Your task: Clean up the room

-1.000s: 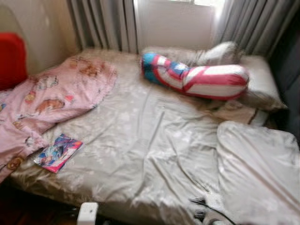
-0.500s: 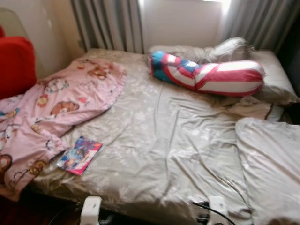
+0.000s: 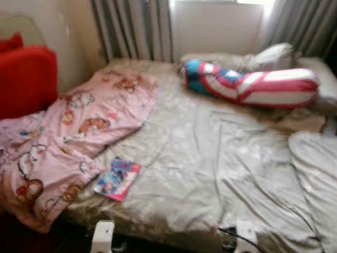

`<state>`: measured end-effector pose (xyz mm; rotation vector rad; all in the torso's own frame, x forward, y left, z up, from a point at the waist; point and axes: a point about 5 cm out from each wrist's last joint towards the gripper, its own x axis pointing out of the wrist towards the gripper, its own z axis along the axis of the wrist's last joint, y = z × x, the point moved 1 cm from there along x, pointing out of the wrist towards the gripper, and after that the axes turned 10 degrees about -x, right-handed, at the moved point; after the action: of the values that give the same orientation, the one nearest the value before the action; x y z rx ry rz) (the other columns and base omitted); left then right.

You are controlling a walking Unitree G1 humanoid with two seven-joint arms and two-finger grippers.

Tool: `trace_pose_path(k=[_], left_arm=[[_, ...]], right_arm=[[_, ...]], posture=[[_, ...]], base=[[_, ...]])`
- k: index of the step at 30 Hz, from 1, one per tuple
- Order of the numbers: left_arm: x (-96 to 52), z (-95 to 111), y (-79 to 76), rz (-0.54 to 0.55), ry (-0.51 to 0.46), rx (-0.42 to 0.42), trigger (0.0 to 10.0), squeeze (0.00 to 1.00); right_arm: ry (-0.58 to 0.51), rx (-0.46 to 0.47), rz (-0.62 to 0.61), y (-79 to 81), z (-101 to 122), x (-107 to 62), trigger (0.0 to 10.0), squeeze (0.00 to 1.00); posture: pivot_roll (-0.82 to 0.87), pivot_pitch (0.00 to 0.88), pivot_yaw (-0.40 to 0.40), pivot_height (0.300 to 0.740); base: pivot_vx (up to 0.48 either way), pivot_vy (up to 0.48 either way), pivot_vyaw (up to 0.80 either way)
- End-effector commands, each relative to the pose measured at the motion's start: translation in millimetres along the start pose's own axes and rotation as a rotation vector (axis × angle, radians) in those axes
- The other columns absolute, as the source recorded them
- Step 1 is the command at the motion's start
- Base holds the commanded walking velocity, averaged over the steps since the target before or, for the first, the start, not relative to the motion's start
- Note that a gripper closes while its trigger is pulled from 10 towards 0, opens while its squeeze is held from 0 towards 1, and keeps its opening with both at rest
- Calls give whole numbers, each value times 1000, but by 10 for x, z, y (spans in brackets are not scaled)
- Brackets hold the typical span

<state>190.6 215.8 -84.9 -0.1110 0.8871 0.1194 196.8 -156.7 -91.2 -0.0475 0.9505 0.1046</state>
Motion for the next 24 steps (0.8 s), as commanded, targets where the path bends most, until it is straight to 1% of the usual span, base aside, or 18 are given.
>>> trace_pose_path(k=[1,24], left_arm=[[12,1,-66,-13,7,10,10000,0],[19,29,-65,-14,5,11,10000,0]], right_arm=[[12,1,-33,-132,-40,-20,10000,0],[13,-8,-32,-123,-13,-13,10000,0]], posture=[[-6,0,3,740],[-5,0,5,740]], base=[[0,476,0],[0,476,0]])
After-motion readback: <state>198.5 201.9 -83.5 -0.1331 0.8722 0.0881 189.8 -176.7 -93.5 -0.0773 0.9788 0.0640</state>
